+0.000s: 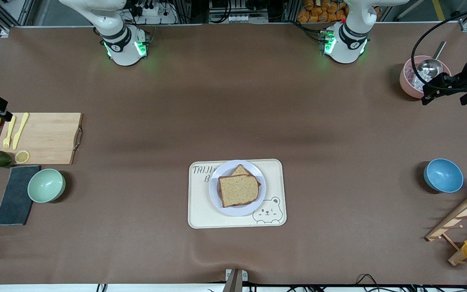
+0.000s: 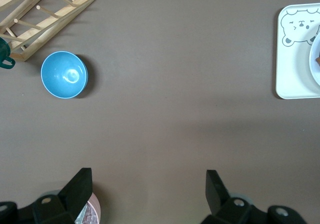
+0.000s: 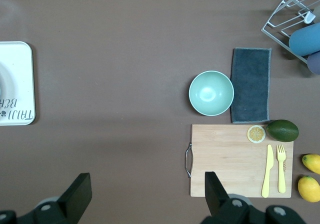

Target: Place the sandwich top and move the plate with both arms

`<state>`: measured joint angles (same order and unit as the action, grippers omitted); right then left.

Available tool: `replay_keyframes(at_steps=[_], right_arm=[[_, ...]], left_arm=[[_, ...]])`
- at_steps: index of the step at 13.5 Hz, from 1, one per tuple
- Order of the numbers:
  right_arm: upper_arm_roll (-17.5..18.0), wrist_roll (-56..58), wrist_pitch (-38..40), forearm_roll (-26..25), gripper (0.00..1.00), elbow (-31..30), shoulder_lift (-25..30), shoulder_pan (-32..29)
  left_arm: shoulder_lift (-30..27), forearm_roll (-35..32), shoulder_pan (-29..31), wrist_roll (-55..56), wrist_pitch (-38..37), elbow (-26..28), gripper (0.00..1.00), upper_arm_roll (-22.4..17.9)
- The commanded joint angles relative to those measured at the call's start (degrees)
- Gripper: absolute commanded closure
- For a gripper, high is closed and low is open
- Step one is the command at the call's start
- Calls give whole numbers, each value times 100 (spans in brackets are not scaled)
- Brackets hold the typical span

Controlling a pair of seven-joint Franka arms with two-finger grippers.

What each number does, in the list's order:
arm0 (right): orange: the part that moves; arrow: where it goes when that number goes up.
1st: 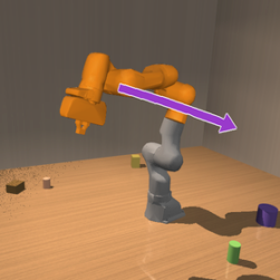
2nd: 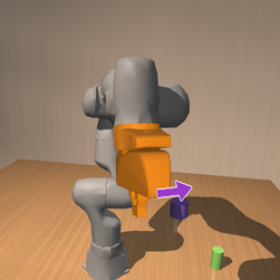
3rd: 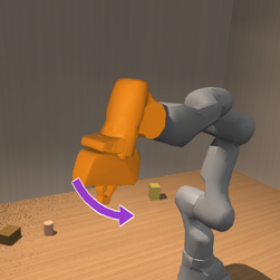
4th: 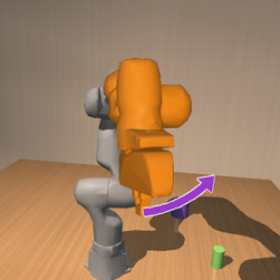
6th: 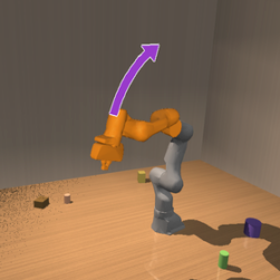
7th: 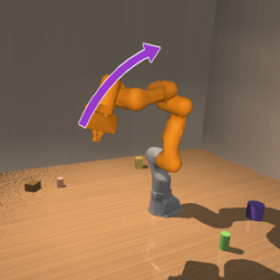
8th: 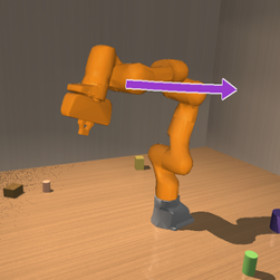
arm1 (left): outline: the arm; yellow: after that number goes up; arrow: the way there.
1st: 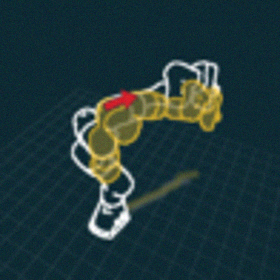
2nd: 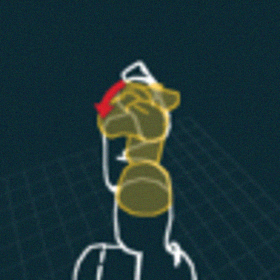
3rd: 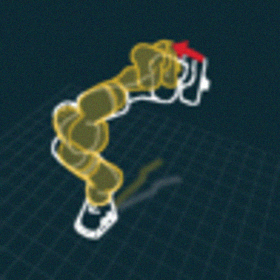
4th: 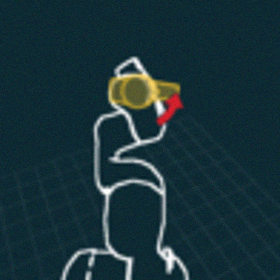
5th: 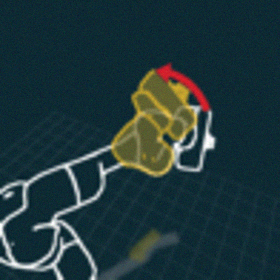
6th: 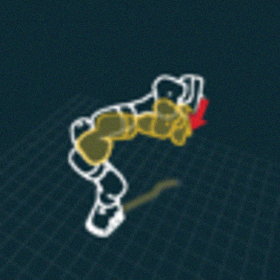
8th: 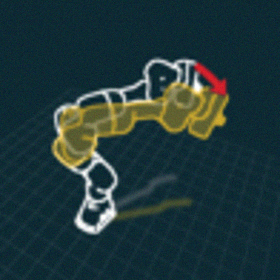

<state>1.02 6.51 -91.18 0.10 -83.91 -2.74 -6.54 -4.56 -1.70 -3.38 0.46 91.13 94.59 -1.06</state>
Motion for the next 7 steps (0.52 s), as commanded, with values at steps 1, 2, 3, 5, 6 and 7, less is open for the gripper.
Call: replay_keyframes(at_steps=[1, 2, 3, 5, 6, 7], right_arm=[[83, 78, 21, 7, 0, 42, -16, -119], [83, 78, 21, 7, 0, 42, -16, -128], [83, 78, 21, 7, 0, 42, -16, -128], [83, 78, 12, 7, 0, 42, -16, -128], [83, 78, 12, 7, 0, 42, -25, -128], [83, 78, 4, 16, 0, 42, -25, -128]], left_arm=[[-203, 91, -66, 85, 133, 157, 0, -69], [-203, 91, -57, 85, 133, 139, 0, -69], [-186, 91, -48, 85, 55, 95, 0, -52], [-124, 47, -13, 103, -121, 33, 0, -43], [-80, 30, -13, 103, -104, 16, 0, -34], [-28, 30, -39, 94, -104, -45, 0, -34]])
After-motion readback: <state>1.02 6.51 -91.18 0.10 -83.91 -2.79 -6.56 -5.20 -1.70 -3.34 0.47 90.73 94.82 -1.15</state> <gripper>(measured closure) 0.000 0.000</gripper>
